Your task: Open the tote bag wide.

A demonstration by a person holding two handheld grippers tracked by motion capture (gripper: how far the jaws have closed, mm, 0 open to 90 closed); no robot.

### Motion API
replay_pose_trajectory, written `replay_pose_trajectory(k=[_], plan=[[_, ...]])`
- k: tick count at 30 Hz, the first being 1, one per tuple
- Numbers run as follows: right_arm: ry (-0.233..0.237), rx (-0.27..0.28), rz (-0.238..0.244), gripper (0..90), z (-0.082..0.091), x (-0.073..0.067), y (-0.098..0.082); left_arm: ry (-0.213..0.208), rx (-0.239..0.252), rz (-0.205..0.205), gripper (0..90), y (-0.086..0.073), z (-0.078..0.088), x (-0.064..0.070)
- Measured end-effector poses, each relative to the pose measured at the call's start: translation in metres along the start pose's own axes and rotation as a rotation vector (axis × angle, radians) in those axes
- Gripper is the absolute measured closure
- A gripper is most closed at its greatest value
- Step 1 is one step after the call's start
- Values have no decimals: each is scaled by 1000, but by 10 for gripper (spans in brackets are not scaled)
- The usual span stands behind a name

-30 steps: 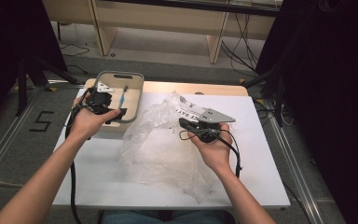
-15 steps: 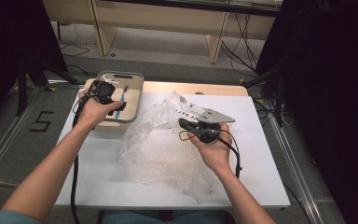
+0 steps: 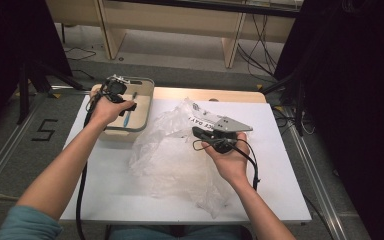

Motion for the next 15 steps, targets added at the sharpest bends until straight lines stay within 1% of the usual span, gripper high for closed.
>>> replay_pose_trajectory(k=[2, 4, 7, 15], plan=[[0, -1, -1, 900, 0, 0, 0, 5, -1, 6, 340, 2, -3, -2], [-1, 0, -1, 900, 0, 1, 0, 13, -14, 8, 339, 1, -6, -5], [1, -3, 0, 900, 0, 0, 0, 15, -25, 12, 341, 2, -10, -8], [0, -3, 2, 900, -1, 0, -1, 28, -32, 23, 341, 8, -19, -12]])
Point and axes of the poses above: each handheld gripper's, and its own axes: z roughly backward along the jaws, y roughly out of its top, x roughly to its right, the point moved 8 cm from there along -z, roughly forward along the jaws, and after that the axes turned 5 degrees about -x, right-handed, at the moved point
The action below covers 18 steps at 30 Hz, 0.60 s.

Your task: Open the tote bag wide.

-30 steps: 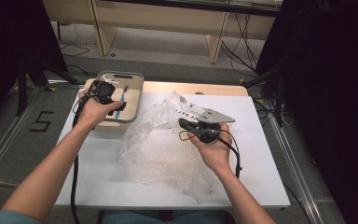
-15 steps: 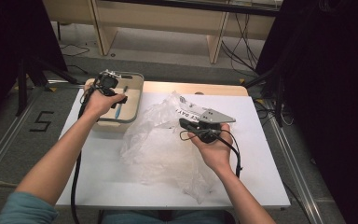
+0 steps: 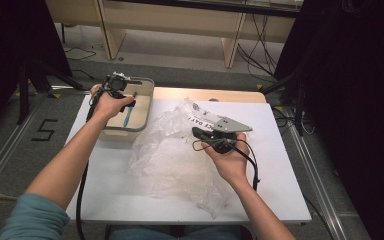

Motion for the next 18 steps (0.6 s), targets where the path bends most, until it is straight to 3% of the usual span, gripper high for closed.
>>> replay_pose_trajectory(k=[18], plan=[[4, -4, 2, 900, -1, -1, 0, 11, -21, 18, 343, -1, -18, -4]])
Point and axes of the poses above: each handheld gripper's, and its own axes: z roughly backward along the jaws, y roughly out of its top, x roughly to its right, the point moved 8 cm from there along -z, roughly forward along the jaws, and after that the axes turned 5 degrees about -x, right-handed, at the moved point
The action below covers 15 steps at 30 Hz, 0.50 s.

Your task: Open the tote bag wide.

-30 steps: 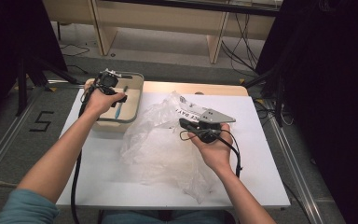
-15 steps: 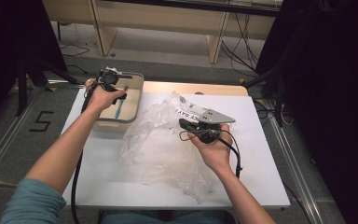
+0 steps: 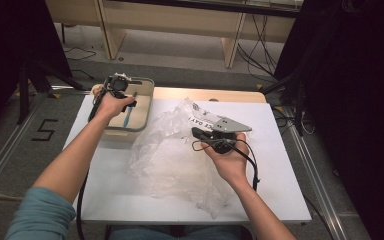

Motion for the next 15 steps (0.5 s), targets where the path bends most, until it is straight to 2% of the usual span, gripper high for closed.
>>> replay_pose_trajectory(k=[10, 15], plan=[[3, -4, -6, 900, -1, -1, -1, -1, 3, 16, 345, 1, 0, -3], [3, -3, -6, 900, -3, -1, 0, -4, 3, 7, 342, 5, 0, -4]])
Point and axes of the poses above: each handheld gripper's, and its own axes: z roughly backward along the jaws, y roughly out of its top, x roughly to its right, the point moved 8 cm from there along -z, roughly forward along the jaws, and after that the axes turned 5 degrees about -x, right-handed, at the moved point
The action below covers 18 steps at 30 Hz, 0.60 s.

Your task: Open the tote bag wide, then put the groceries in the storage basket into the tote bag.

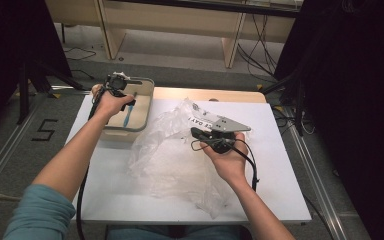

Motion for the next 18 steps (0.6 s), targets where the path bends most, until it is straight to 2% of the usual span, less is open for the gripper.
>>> replay_pose_trajectory(k=[10, 18], plan=[[-2, 0, -5, 900, 1, 2, -1, -1, -12, -10, 340, 3, -4, 5], [-4, -2, -5, 900, 1, 3, -1, 2, -17, -3, 349, 7, -10, 6]])
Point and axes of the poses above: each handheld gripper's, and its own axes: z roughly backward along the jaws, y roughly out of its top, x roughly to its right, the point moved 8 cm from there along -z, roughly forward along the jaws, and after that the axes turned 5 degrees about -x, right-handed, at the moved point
